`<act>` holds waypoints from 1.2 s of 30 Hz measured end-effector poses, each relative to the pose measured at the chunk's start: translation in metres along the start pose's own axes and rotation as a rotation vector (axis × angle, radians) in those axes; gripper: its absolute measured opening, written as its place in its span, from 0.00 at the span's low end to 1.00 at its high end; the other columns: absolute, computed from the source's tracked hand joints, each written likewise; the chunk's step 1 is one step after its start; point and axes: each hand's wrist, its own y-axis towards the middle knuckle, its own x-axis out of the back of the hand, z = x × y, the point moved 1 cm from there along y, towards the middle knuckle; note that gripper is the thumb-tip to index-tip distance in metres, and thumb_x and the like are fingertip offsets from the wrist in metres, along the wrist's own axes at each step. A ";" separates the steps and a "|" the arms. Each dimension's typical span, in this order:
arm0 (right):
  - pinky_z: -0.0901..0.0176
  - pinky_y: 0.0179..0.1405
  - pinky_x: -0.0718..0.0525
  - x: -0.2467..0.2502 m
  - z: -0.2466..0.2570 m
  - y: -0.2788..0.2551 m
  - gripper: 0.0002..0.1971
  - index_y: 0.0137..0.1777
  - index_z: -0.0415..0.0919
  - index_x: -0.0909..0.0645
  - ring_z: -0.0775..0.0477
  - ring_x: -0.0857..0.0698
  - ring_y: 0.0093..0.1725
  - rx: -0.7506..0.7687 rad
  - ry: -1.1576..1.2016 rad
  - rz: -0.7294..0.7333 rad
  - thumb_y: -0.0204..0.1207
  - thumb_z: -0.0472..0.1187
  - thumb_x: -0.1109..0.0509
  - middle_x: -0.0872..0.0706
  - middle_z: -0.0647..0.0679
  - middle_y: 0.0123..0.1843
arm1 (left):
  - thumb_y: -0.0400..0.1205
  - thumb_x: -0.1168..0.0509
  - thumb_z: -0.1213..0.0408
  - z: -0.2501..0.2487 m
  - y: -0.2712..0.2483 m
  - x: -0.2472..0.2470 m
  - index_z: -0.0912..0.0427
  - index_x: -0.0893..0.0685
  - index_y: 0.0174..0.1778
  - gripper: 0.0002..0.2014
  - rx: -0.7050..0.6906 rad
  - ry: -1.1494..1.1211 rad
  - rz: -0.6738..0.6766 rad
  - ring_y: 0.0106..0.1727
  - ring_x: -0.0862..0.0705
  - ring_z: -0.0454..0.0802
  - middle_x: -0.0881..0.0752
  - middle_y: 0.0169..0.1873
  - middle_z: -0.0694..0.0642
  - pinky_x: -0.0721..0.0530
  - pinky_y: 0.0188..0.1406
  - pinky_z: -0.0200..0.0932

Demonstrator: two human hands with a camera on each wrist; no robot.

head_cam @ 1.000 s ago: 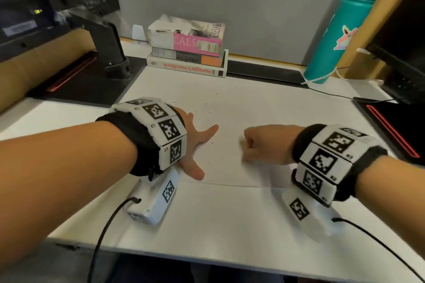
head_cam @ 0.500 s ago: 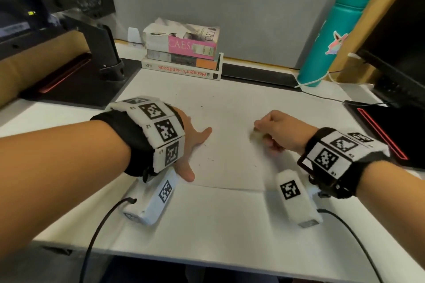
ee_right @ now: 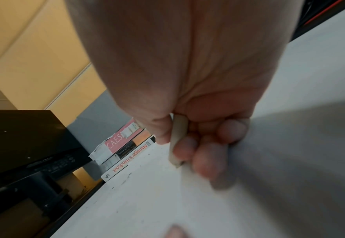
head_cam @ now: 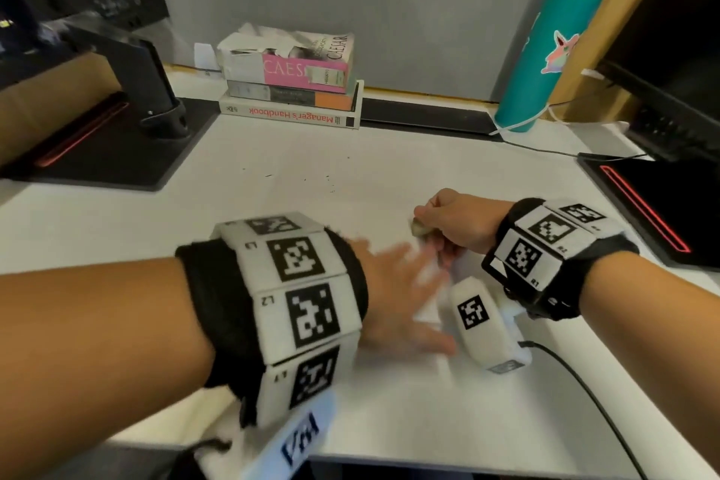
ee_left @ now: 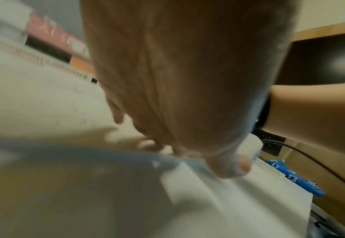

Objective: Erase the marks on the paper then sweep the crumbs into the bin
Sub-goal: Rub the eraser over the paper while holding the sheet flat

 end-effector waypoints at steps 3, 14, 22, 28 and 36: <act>0.62 0.22 0.24 0.000 0.002 -0.001 0.22 0.26 0.38 0.28 0.48 0.22 0.14 -0.020 -0.007 0.002 0.84 0.41 0.45 0.24 0.52 0.10 | 0.83 0.58 0.35 0.006 0.000 -0.009 0.47 0.67 0.83 0.38 0.067 -0.088 0.043 0.84 0.65 0.53 0.68 0.82 0.50 0.61 0.81 0.61; 0.65 0.19 0.26 0.000 0.006 -0.007 0.20 0.26 0.39 0.28 0.49 0.22 0.16 -0.016 -0.068 -0.018 0.82 0.41 0.41 0.23 0.51 0.15 | 0.85 0.59 0.38 0.031 0.006 0.007 0.56 0.65 0.84 0.38 0.273 -0.131 -0.063 0.84 0.61 0.57 0.66 0.83 0.55 0.55 0.82 0.59; 0.70 0.19 0.33 -0.011 0.024 -0.032 0.21 0.22 0.41 0.29 0.54 0.30 0.19 0.090 -0.397 0.238 0.78 0.44 0.35 0.27 0.52 0.19 | 0.70 0.44 0.24 0.036 0.026 -0.003 0.29 0.66 0.78 0.48 0.254 -0.228 -0.037 0.82 0.65 0.70 0.69 0.82 0.60 0.56 0.77 0.69; 0.61 0.34 0.28 -0.006 0.029 -0.045 0.11 0.49 0.33 0.21 0.49 0.24 0.37 0.094 -0.566 0.175 0.78 0.42 0.37 0.18 0.43 0.41 | 0.70 0.42 0.25 0.032 0.024 0.004 0.31 0.70 0.77 0.50 0.277 -0.179 -0.026 0.81 0.61 0.73 0.70 0.81 0.64 0.52 0.77 0.68; 0.62 0.36 0.29 -0.006 0.021 -0.049 0.05 0.43 0.44 0.30 0.52 0.26 0.37 0.138 -0.628 0.125 0.79 0.44 0.39 0.23 0.51 0.38 | 0.72 0.44 0.27 0.029 0.023 0.009 0.35 0.71 0.79 0.50 0.271 -0.126 -0.011 0.82 0.61 0.69 0.68 0.81 0.66 0.53 0.78 0.64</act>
